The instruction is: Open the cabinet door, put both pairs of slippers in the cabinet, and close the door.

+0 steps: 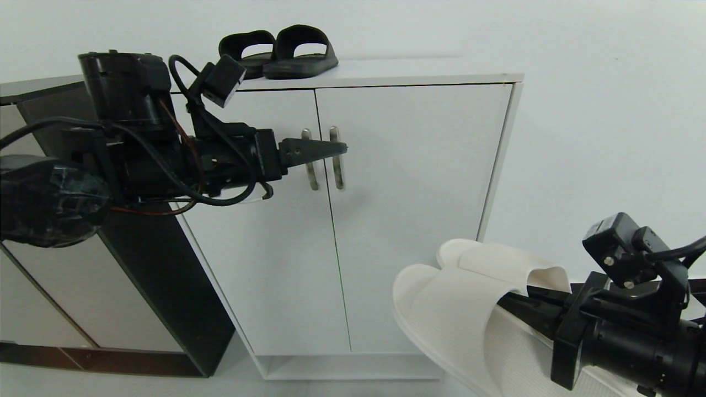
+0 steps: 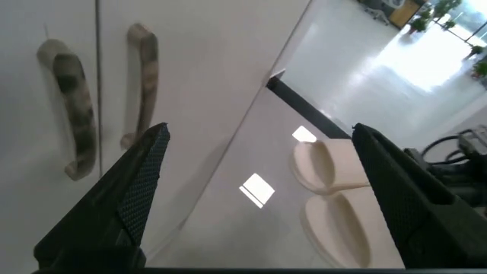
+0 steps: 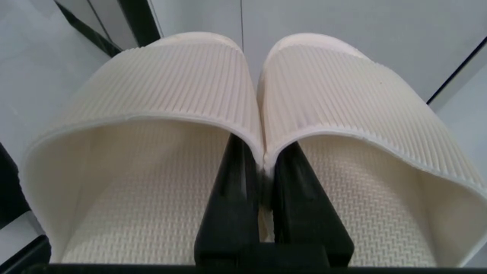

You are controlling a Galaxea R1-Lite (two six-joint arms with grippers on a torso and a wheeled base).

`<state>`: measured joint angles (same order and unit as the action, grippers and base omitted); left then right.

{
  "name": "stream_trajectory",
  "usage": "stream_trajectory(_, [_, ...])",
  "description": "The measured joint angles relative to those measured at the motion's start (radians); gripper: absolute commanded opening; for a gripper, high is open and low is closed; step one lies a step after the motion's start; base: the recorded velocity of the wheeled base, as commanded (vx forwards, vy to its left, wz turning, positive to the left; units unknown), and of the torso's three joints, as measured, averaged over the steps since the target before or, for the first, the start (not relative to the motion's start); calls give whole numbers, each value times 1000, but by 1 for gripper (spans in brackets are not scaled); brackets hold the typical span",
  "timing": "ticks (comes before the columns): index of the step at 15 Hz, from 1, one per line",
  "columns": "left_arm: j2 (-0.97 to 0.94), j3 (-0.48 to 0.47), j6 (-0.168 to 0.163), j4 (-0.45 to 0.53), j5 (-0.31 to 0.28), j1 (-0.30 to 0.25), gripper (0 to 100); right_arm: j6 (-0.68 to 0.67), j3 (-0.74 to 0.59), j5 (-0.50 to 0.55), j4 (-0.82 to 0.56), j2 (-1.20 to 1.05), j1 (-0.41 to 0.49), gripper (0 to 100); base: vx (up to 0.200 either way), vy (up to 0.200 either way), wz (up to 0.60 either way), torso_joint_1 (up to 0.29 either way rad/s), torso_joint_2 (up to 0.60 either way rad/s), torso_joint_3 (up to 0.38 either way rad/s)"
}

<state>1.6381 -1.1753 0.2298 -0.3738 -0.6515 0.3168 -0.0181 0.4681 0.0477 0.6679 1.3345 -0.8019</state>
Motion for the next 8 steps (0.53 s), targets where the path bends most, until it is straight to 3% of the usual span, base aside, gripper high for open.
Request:
stream_trajectory(4, [71, -71, -3, 0, 70, 6, 100, 1, -1, 0, 1, -1, 0, 0, 0, 0, 0, 0, 0, 0])
stream_trajectory(8, [114, -118, -3, 2, 84, 11, 100, 1, -1, 0, 0, -1, 0, 0, 0, 0, 0, 0, 0, 0])
